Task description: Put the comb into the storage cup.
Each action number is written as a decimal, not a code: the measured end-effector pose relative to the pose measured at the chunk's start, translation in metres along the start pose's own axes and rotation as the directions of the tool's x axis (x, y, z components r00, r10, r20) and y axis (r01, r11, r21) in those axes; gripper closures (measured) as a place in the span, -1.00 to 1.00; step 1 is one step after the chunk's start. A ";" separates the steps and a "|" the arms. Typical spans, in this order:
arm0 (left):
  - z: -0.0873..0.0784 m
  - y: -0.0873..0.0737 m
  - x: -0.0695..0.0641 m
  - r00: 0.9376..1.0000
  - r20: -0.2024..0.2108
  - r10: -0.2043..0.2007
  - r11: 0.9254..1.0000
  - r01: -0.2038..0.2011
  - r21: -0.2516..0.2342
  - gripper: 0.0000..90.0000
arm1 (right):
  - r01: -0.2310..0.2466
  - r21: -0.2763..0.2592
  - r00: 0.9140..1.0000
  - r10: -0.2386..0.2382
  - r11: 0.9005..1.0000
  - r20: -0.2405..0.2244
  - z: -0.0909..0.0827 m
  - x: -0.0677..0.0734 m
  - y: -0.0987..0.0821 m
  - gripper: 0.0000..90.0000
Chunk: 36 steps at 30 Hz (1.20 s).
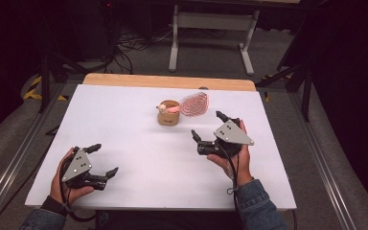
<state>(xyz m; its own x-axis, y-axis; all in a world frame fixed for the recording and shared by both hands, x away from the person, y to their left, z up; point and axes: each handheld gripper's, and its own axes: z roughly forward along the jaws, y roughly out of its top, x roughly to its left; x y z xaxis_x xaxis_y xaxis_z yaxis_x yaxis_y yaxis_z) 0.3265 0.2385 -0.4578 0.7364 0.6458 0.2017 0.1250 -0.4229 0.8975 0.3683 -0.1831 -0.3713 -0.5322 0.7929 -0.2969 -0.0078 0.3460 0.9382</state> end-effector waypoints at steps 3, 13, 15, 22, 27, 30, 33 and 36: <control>0.000 0.000 0.000 1.000 0.001 -0.001 1.000 0.001 0.000 -0.86 | 0.005 -0.001 1.000 -0.005 1.000 0.000 -0.001 0.000 0.000 -0.87; 0.000 0.000 0.000 1.000 0.001 0.001 1.000 -0.001 0.002 -0.86 | 0.024 0.002 1.000 -0.024 1.000 -0.008 -0.007 0.004 -0.002 -0.86; 0.000 0.000 0.000 1.000 0.000 0.002 1.000 -0.002 0.002 -0.86 | 0.032 0.006 0.999 -0.032 0.999 -0.007 -0.007 0.004 -0.003 -0.86; 0.000 0.000 0.000 1.000 0.000 0.001 1.000 -0.001 -0.002 -0.86 | 0.035 0.004 0.999 -0.035 0.999 -0.014 -0.010 0.005 -0.006 -0.86; 0.000 0.000 -0.001 1.000 -0.001 0.004 1.000 -0.004 -0.002 -0.86 | 0.049 0.005 0.999 -0.049 0.999 -0.018 -0.013 0.006 -0.009 -0.86; 0.000 0.000 -0.001 1.000 -0.001 0.003 1.000 -0.003 0.000 -0.86 | 0.055 0.012 0.998 -0.055 0.998 -0.022 -0.016 0.006 -0.012 -0.86; 0.001 0.000 -0.001 1.000 -0.002 0.004 1.000 -0.004 0.000 -0.86 | 0.063 0.013 0.998 -0.063 0.998 -0.019 -0.017 0.005 -0.014 -0.86; 0.001 0.000 -0.001 1.000 -0.002 0.006 1.000 -0.006 0.003 -0.86 | 0.063 0.014 0.998 -0.062 0.998 -0.018 -0.020 0.004 -0.016 -0.86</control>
<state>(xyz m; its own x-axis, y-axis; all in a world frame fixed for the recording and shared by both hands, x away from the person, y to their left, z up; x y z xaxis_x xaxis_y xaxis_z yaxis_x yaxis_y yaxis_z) 0.3263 0.2376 -0.4581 0.7361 0.6443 0.2076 0.1228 -0.4287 0.8950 0.3496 -0.1955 -0.3840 -0.5456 0.7607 -0.3515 -0.0289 0.4021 0.9151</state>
